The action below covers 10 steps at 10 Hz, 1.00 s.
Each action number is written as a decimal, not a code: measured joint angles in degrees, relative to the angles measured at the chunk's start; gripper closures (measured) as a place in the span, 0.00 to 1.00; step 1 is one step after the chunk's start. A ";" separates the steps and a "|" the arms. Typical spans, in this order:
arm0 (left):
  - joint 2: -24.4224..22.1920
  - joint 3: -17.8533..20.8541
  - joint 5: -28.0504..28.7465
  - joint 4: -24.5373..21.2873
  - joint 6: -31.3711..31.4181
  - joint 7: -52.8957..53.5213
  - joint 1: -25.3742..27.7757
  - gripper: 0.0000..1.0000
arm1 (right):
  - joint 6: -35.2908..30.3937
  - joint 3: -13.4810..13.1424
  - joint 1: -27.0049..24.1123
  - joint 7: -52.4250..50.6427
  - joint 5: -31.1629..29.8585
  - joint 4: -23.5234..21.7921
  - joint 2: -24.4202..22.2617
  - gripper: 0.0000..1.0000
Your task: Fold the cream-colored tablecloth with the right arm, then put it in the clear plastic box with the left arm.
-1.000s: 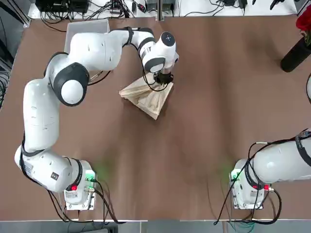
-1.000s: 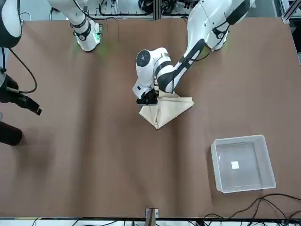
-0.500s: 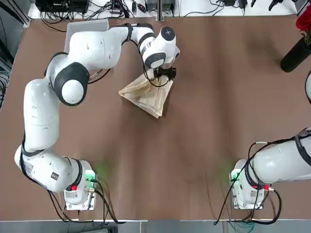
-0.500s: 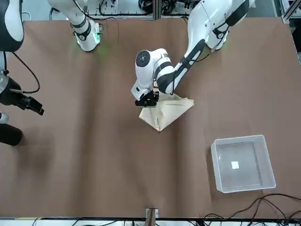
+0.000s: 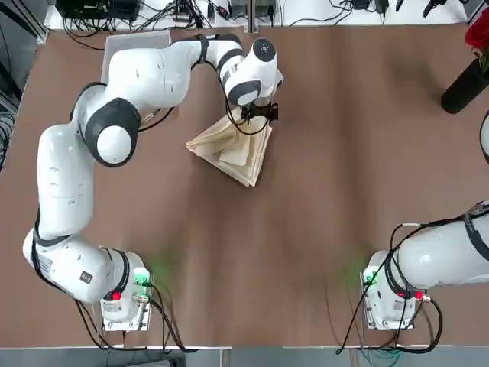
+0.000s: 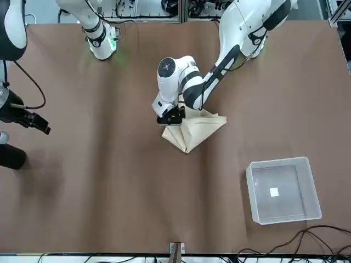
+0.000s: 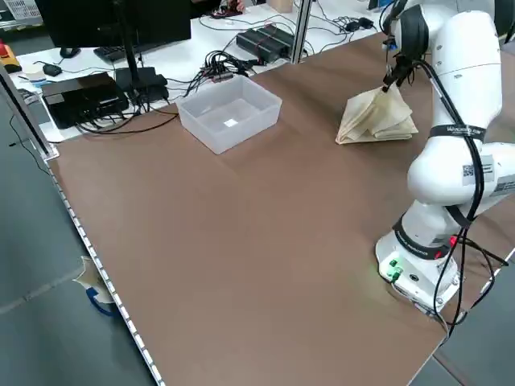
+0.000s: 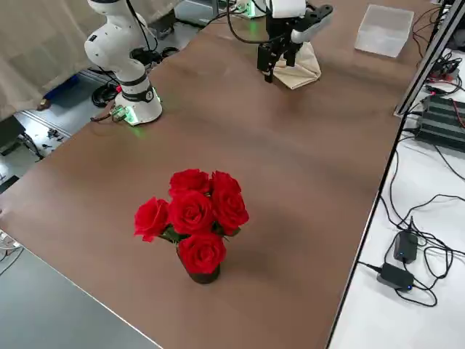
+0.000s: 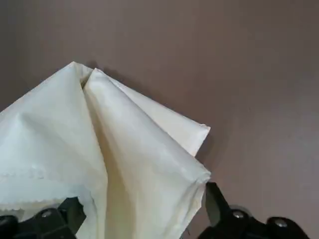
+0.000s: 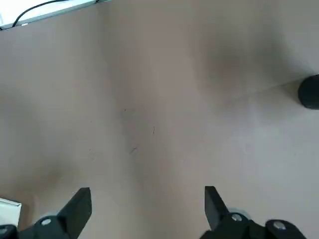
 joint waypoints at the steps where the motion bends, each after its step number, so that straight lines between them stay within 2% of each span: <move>1: 0.16 0.00 0.00 0.00 0.24 0.00 -0.09 0.00 | 0.00 0.00 0.00 -0.01 0.00 0.00 0.08 0.00; 10: 8.83 0.30 0.34 -0.03 18.03 2.41 -0.92 0.00 | 0.02 0.01 0.00 -0.10 0.00 -0.01 0.21 0.00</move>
